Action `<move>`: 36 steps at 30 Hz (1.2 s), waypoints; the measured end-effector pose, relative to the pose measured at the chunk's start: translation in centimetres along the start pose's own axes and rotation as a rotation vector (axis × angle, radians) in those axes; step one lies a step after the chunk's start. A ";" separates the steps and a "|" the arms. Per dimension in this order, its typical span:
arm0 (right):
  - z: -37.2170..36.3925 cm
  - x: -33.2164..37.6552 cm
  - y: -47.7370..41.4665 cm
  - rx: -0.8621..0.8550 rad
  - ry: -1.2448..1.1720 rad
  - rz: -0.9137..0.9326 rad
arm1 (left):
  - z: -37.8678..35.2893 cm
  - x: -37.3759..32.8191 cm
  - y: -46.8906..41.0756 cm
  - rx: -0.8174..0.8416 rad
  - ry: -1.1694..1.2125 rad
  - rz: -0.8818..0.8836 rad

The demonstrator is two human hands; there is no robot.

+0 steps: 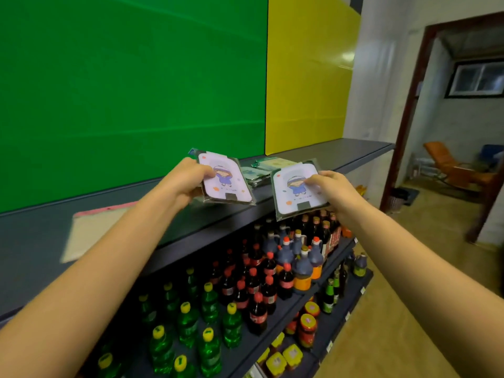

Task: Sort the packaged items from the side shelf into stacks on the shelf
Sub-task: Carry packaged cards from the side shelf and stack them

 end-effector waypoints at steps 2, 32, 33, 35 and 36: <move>0.8 -0.2 -2.8 0.014 0.006 0.008 | -1.5 -0.5 -2.9 0.015 -0.010 -0.001; -5.3 -2.3 -30.8 0.636 -0.062 -0.058 | -11.6 -0.6 -19.2 -0.365 -0.615 0.285; -6.1 -2.5 -31.0 0.679 -0.059 -0.068 | -11.4 -0.8 -18.8 -0.394 -0.690 0.250; -7.3 -2.7 -30.7 0.763 -0.037 -0.100 | -10.7 -1.2 -17.6 -0.480 -0.852 0.185; -7.9 -2.9 -30.4 0.803 -0.024 -0.115 | -10.3 -1.3 -16.9 -0.529 -0.947 0.161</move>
Point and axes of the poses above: each hand's wrist, its own y-axis away from the middle knuckle, its own z-axis out of the back of the hand, x = y × z, the point moved 2 cm from there along -y, towards the middle knuckle, and after that the axes turned 12 degrees about -y, right-handed, at the moved point
